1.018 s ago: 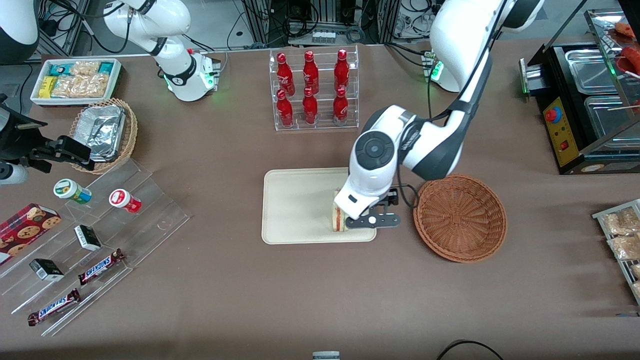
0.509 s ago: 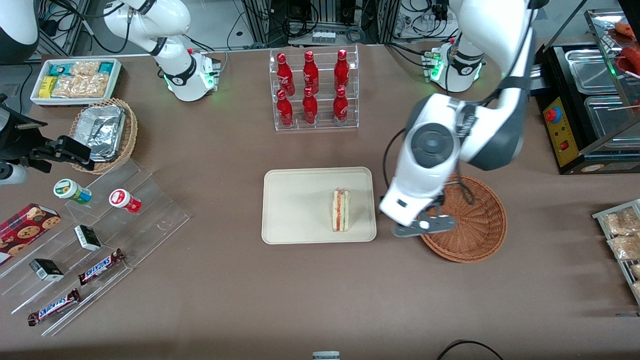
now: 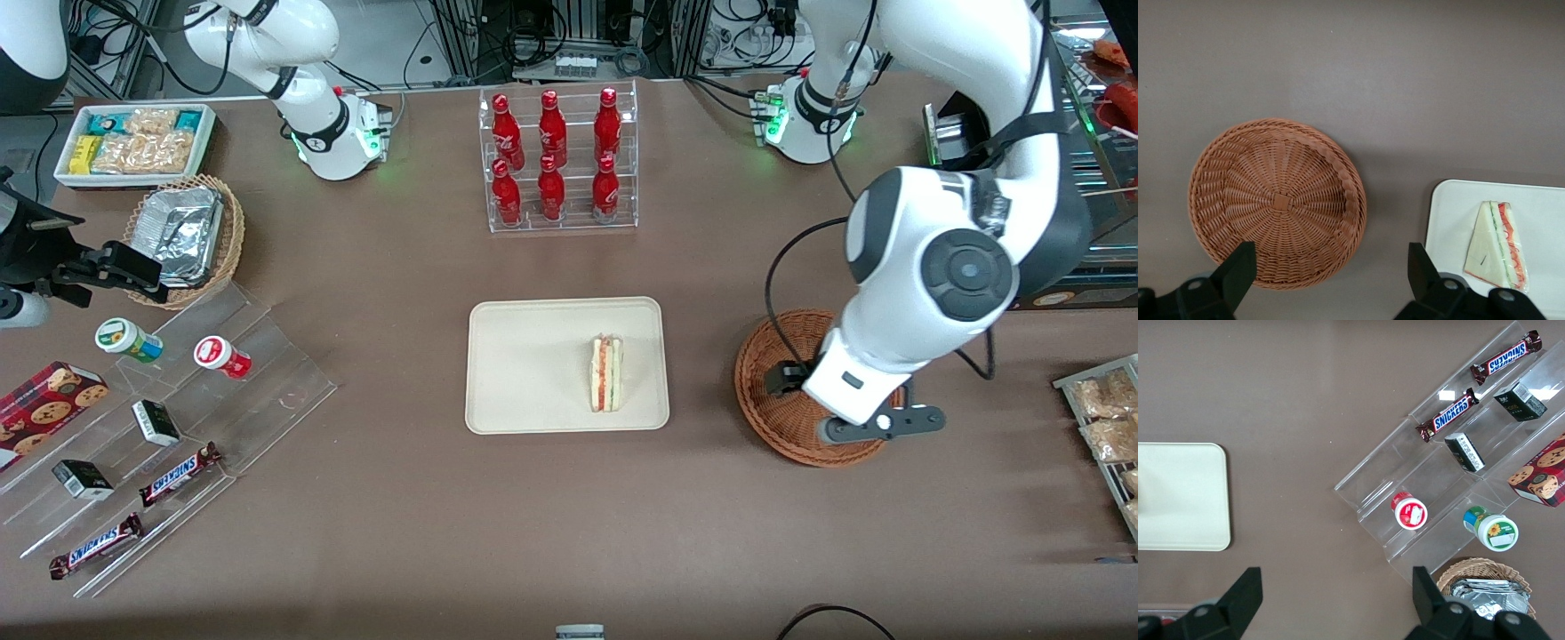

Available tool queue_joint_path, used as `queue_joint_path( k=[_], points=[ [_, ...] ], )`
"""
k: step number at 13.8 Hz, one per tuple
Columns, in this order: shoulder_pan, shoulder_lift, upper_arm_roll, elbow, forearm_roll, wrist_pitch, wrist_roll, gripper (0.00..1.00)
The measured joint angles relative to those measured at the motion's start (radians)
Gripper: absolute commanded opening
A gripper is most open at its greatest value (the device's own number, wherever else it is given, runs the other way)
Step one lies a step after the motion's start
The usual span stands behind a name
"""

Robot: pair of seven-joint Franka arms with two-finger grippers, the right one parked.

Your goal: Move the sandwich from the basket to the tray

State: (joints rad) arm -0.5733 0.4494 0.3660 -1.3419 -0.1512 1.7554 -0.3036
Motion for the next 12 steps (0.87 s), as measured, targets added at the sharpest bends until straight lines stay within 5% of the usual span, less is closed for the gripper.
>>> queue_joint_path(
  k=[12],
  points=[
    [-0.019,-0.017,-0.001,-0.002,-0.006,-0.063,0.001,1.00]
  ],
)
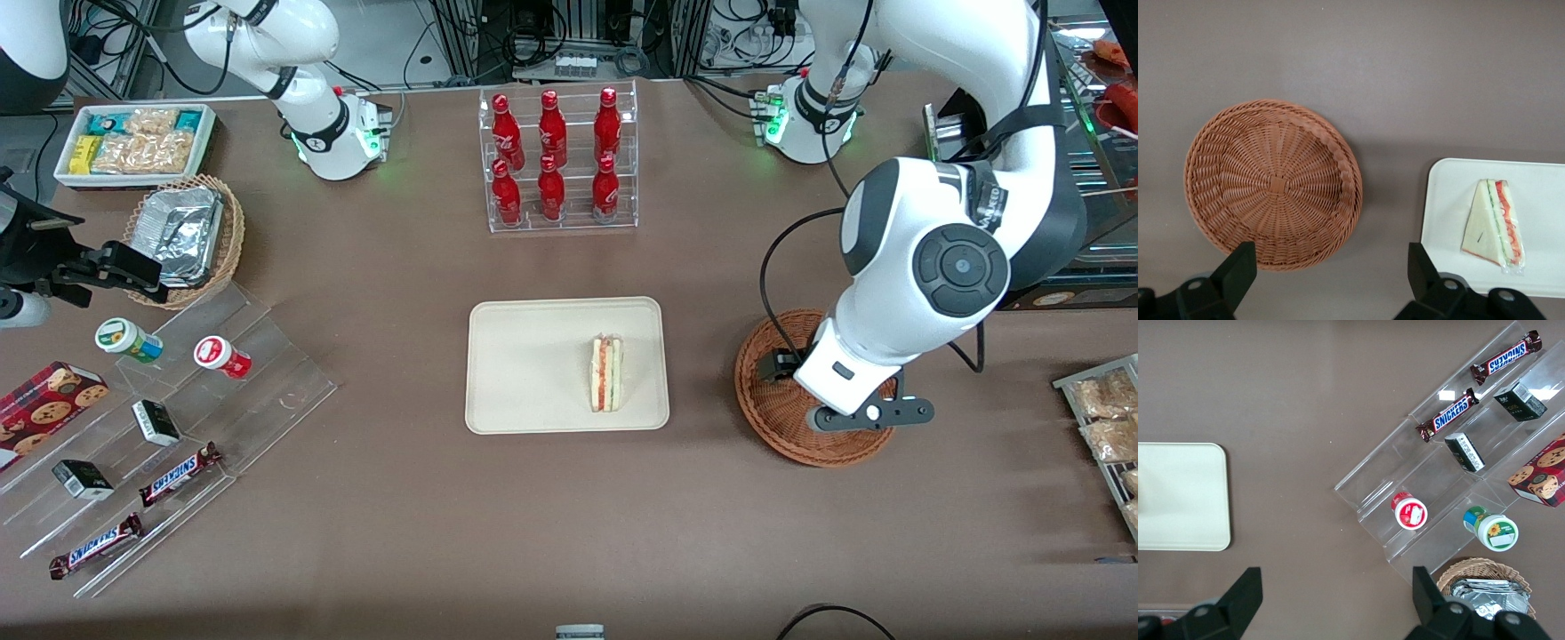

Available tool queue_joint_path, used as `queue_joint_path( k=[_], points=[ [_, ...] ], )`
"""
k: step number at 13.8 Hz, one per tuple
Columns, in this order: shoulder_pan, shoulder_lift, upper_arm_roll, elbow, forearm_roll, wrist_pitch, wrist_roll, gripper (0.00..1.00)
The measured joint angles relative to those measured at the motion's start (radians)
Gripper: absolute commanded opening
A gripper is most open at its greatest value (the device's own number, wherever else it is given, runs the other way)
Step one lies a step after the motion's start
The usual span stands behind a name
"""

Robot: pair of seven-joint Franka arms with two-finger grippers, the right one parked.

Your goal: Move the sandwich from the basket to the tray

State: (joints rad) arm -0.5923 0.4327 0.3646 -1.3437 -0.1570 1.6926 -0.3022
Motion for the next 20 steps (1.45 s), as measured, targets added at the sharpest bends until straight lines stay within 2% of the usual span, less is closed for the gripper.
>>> queue_joint_path(
  k=[2,6,10,17,20],
  points=[
    [0.021,-0.020,-0.004,0.000,0.000,-0.010,0.000,1.00],
    [0.177,-0.063,-0.113,0.000,0.000,-0.036,0.014,1.00],
    [0.293,-0.105,-0.168,0.001,0.004,-0.100,0.073,1.00],
    [0.462,-0.242,-0.282,-0.003,0.057,-0.283,0.133,1.00],
    [0.543,-0.282,-0.380,-0.007,0.102,-0.341,0.135,1.00]
  ],
)
